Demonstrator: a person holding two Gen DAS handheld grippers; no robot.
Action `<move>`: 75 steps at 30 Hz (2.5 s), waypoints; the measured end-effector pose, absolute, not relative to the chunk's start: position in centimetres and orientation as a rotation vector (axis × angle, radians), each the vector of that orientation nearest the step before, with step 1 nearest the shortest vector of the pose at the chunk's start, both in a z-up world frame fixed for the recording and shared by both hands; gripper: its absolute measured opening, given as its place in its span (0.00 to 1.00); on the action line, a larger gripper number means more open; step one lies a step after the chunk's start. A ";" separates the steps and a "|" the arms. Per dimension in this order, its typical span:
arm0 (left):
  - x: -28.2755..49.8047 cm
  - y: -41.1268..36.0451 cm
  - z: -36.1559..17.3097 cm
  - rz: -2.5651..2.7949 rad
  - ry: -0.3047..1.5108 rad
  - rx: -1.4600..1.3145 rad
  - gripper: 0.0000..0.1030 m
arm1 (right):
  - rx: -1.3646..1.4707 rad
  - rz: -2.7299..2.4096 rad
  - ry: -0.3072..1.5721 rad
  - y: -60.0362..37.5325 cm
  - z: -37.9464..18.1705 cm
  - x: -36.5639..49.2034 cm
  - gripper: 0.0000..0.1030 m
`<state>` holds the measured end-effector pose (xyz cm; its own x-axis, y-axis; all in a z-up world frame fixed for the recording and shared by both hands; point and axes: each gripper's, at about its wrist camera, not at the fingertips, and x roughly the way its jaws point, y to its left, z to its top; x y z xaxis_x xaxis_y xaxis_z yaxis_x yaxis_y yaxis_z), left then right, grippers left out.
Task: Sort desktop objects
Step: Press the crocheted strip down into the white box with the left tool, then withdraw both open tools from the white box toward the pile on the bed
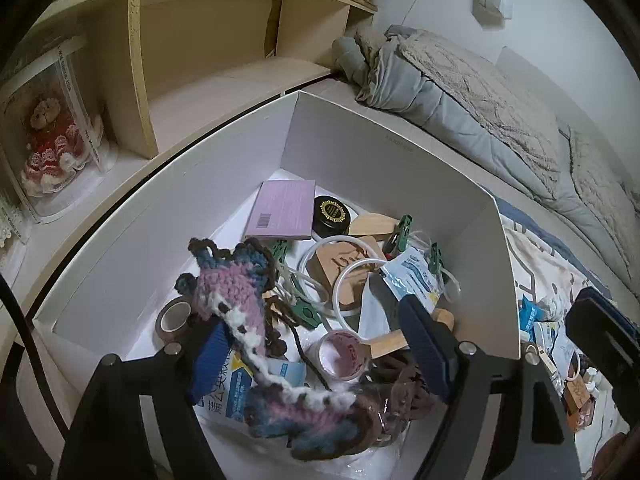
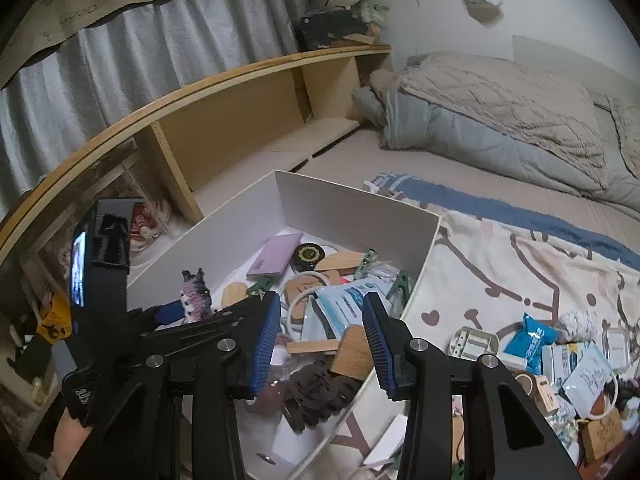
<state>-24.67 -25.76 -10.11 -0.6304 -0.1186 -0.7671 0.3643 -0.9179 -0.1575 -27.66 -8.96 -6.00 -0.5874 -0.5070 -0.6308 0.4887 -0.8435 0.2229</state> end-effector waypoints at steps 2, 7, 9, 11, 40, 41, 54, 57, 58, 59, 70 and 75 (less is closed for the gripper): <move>-24.8 -25.6 -10.1 -2.582 0.434 1.191 0.78 | 0.970 -2.395 -0.034 -8.8 -6.3 -27.8 0.42; -24.8 -25.2 -10.2 -2.591 0.412 1.212 0.78 | 0.994 -2.402 -0.034 -8.5 -6.9 -28.1 0.42; -24.9 -24.9 -10.2 -2.590 0.388 1.231 0.78 | 0.997 -2.405 -0.036 -8.4 -7.1 -28.1 0.42; -24.8 -24.5 -10.2 -2.581 0.325 1.247 0.78 | 0.998 -2.407 -0.037 -8.3 -7.1 -28.1 0.42; -22.0 -22.6 -5.7 -2.742 0.266 1.149 0.78 | 0.973 -2.410 -0.005 -6.4 -8.1 -27.5 0.42; -22.0 -22.7 -5.6 -2.746 0.282 1.149 0.78 | 0.975 -2.398 0.008 -6.6 -8.5 -27.4 0.42; -21.7 -23.4 -5.1 -2.761 0.360 1.108 0.78 | 0.976 -2.365 0.067 -7.8 -10.2 -26.5 0.42; -21.8 -23.3 -5.2 -2.746 0.332 1.109 0.78 | 0.961 -2.372 0.052 -7.5 -9.9 -26.4 0.42; -21.8 -23.2 -5.2 -2.742 0.322 1.107 0.78 | 0.951 -2.376 0.052 -7.5 -9.8 -26.4 0.42; -21.8 -23.3 -5.2 -2.739 0.314 1.104 0.78 | 0.940 -2.384 0.056 -7.4 -9.6 -26.3 0.42; -21.3 -22.5 -4.6 -2.726 0.222 1.042 0.89 | 0.791 -2.561 0.072 -5.5 -7.0 -25.6 1.00; -21.3 -21.5 -4.3 -2.728 0.160 1.010 0.91 | 0.783 -2.603 0.042 -4.1 -6.5 -25.8 1.00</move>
